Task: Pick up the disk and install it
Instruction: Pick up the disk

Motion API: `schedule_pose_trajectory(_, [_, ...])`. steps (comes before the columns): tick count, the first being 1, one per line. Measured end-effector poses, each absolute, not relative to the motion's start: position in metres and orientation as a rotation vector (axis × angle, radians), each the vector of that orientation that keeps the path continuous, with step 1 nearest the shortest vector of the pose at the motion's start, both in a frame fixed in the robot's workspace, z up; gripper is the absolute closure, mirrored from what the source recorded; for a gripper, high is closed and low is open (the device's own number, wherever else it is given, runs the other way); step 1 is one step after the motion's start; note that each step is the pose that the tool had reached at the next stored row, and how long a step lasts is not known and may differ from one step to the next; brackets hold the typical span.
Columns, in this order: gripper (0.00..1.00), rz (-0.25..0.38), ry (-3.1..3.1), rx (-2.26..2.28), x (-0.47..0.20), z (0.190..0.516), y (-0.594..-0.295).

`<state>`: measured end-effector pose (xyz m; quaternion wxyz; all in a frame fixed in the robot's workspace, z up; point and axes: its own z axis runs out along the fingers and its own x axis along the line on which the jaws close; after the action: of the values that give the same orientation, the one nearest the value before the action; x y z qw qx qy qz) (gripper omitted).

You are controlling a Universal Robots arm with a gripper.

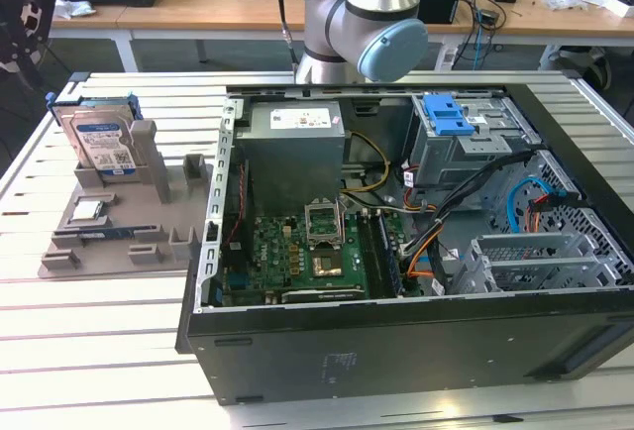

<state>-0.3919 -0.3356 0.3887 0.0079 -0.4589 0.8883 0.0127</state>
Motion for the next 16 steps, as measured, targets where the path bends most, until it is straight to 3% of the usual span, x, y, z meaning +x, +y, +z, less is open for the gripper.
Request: schedule_pose_trajectory(16, [0.9,0.042,2.648,-1.665,-0.3919,0.3887,-0.3356])
